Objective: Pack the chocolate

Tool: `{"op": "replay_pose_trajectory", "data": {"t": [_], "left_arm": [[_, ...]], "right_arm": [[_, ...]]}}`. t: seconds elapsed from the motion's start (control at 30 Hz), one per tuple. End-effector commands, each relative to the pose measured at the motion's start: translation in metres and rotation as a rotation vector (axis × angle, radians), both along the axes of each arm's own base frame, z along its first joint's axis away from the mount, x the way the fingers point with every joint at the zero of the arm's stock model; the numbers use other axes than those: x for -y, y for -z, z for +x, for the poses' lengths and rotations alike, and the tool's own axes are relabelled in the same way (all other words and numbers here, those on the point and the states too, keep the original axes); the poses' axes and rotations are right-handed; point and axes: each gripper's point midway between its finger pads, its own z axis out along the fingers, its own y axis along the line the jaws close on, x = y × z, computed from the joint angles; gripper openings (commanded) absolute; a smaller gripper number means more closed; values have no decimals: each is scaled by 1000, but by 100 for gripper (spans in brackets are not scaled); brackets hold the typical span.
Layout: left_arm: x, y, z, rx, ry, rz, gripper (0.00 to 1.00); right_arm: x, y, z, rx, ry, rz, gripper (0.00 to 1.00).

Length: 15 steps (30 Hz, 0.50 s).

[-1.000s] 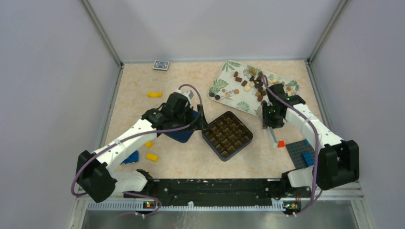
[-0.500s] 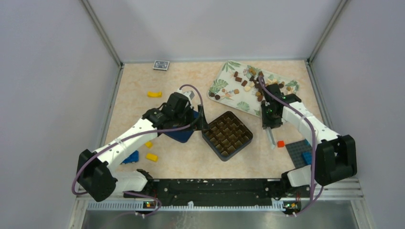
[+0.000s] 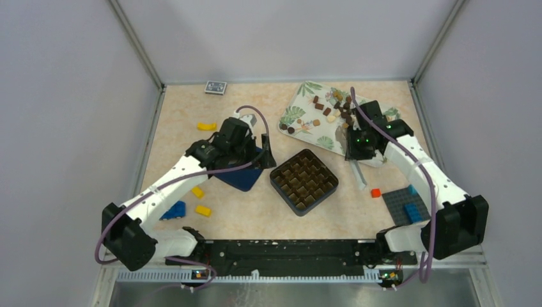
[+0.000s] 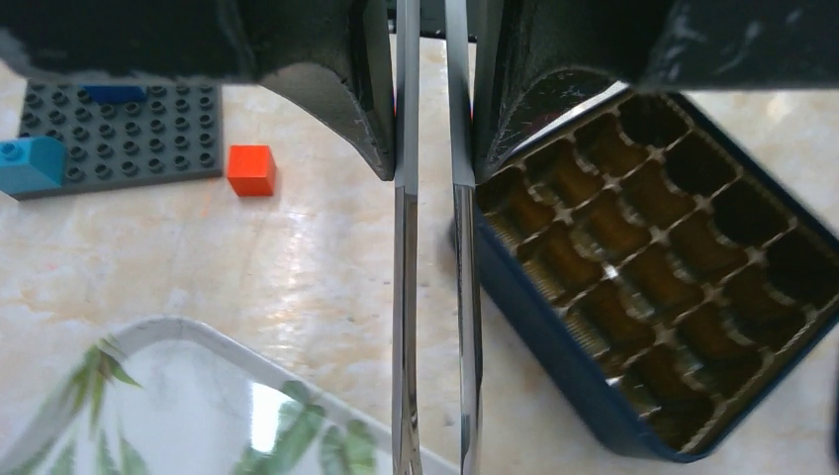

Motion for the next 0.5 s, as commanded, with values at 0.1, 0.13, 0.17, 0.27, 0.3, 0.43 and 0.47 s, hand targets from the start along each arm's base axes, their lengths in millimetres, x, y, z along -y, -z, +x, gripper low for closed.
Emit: {"op": "replay_pose_trajectory", "data": {"t": [0.1, 0.13, 0.17, 0.27, 0.3, 0.43, 0.47], "left_arm": [[-49, -24, 42, 81, -242, -18, 99], [-53, -22, 44, 67, -266, -25, 99], [-56, -19, 45, 54, -285, -28, 99], [-60, -11, 45, 28, -320, -40, 99], [-61, -9, 45, 24, -326, -47, 99], [-61, -7, 42, 16, -339, -72, 99], [-61, -6, 41, 15, -341, -74, 99]], "right_arm": [[-57, -58, -23, 78, -194, 186, 0], [-63, -58, -27, 76, -211, 195, 0], [-70, -57, -31, 72, -232, 203, 0], [-80, -47, -38, 53, -266, 199, 0], [-84, -44, -40, 45, -277, 199, 0], [-91, -34, -42, 29, -298, 200, 0], [-92, -32, -41, 27, -298, 200, 0]]}}
